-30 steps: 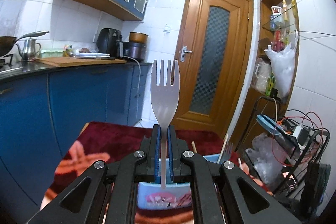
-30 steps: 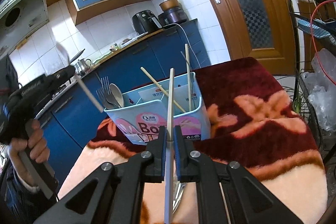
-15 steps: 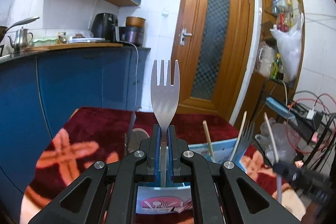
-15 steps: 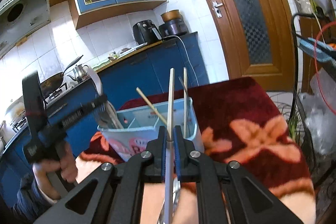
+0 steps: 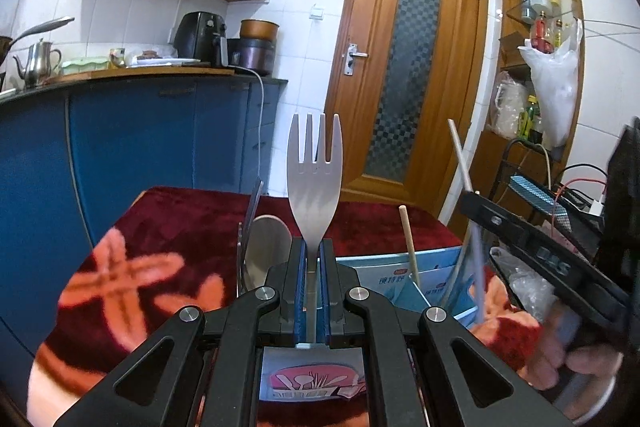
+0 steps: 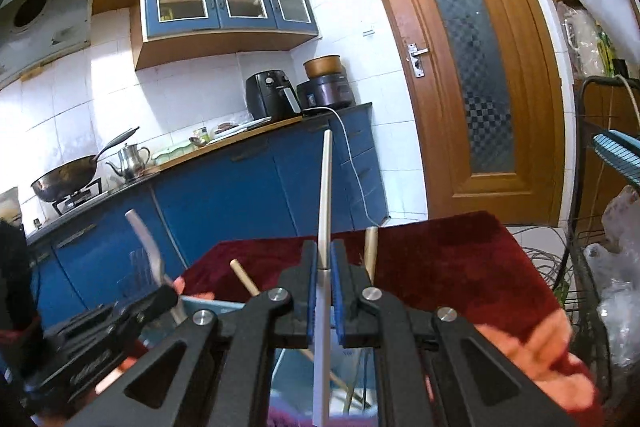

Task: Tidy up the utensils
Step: 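Lift the plastic fork and white chopstick into the caddy and open both tools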

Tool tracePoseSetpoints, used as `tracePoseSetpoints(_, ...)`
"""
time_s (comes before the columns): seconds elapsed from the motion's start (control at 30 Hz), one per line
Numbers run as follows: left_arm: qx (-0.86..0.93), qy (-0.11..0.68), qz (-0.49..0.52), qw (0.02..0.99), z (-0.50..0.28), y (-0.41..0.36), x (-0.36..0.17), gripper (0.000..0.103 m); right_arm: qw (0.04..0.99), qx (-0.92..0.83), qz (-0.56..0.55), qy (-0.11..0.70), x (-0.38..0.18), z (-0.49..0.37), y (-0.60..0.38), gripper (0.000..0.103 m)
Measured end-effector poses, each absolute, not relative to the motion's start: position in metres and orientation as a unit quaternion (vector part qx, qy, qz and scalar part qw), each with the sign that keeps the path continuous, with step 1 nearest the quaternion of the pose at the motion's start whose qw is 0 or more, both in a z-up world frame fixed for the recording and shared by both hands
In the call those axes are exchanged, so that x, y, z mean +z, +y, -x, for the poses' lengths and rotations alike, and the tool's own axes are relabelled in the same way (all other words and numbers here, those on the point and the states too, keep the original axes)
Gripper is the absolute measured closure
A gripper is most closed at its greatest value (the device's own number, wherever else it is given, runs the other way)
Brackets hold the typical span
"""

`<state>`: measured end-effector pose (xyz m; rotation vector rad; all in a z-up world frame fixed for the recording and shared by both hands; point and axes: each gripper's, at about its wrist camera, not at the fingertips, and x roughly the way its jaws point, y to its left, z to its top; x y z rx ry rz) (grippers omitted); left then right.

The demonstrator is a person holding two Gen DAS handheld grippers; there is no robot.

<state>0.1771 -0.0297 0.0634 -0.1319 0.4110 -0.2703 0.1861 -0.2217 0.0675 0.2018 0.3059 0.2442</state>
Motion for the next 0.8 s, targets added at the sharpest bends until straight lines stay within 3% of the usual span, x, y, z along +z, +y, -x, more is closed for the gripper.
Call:
tracePoseSetpoints(0.47, -0.142, 0.219, 0.077, 0.962, -0.181, -0.028, 0.058, 0.096, 0.974, 0.123, -0.097, 0.161, 0.052, -0.183, -0.223, 0.093)
tracePoseSetpoints(0.6, -0.143, 0.224, 0.079, 0.961, -0.181, -0.029, 0.057, 0.088, 0.973, 0.13, -0.102, 0.163, 0.053, -0.177, -0.224, 0.081)
tracePoseSetpoints(0.8, -0.148, 0.221, 0.077, 0.961, -0.175, -0.03, 0.061, 0.087, 0.971, 0.137, -0.107, 0.166, 0.058, -0.165, -0.222, 0.067)
